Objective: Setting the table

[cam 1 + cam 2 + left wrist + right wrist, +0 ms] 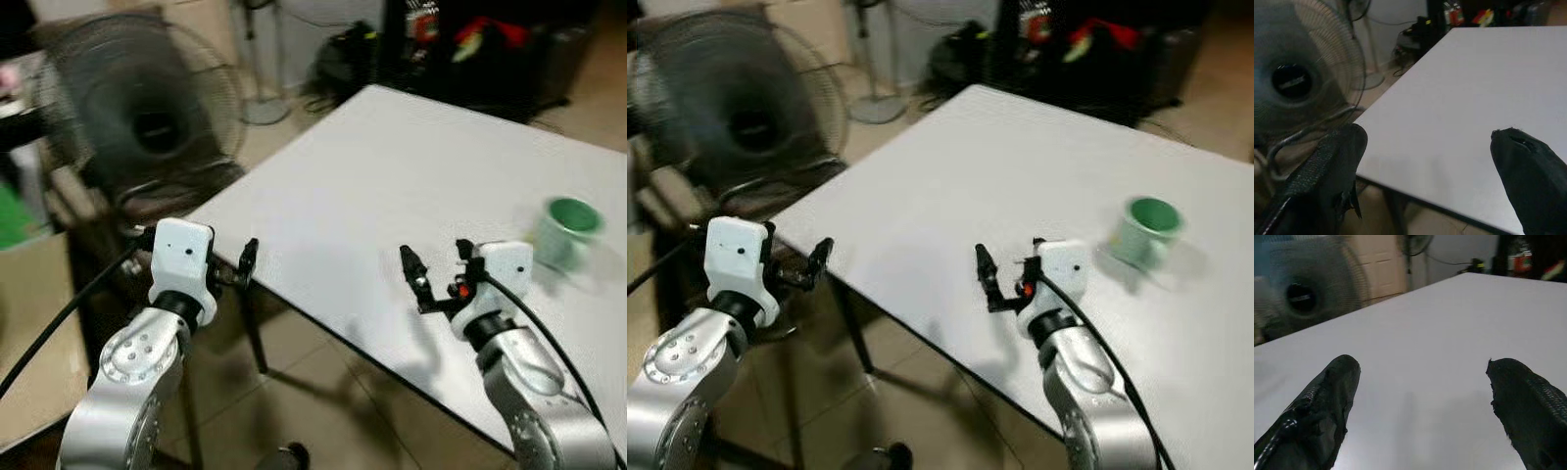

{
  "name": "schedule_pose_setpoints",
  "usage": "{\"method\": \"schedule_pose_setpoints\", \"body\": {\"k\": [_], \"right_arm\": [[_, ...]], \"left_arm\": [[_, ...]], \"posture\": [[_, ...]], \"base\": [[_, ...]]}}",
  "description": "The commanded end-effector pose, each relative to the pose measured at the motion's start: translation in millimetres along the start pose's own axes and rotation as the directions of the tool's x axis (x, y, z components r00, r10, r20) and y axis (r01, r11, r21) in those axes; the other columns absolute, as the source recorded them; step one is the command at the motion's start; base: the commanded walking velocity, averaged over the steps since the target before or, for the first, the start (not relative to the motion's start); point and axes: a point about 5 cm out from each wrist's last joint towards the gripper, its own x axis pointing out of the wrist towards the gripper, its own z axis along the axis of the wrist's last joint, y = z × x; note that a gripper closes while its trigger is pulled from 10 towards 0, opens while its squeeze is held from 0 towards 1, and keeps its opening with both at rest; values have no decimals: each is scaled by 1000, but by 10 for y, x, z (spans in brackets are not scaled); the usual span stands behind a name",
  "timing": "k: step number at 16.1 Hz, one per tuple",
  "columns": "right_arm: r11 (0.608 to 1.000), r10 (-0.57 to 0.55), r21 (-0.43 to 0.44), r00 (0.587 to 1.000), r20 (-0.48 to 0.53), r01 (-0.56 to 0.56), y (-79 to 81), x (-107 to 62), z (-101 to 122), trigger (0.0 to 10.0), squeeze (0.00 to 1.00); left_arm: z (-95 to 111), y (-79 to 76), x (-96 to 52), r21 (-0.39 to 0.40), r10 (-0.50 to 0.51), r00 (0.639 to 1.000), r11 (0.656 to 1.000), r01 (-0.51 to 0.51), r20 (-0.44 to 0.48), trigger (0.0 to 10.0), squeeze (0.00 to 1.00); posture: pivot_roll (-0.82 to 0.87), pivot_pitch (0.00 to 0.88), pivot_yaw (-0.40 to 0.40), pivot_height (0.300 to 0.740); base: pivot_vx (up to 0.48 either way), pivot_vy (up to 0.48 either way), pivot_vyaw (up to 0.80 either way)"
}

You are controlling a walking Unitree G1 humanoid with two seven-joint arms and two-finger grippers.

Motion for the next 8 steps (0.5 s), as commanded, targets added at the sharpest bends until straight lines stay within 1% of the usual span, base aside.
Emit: {"method": "schedule_pose_setpoints", "body": {"k": [1, 5, 8], "right_arm": [[1000, 11, -2, 1000, -26, -11, 9, 24, -36, 10000, 0], [1000, 9, 16, 999, -36, -8, -6, 32, -57, 10000, 0], [1000, 0, 18, 1000, -28, 0, -68, 42, -39, 10000, 0]], "left_arm": [[33, -27, 16, -15, -18, 1000, 1000, 18, 12, 10000, 0], [43, -36, 27, -40, -24, 999, 999, 25, 22, 10000, 0], [51, -31, 45, -32, -27, 999, 999, 28, 26, 10000, 0]], "posture": [[-38, 50, 59, 740], [-53, 46, 60, 740], [-56, 35, 53, 740]], "base": [[0, 0, 800], [0, 0, 800], [0, 304, 790]]}}
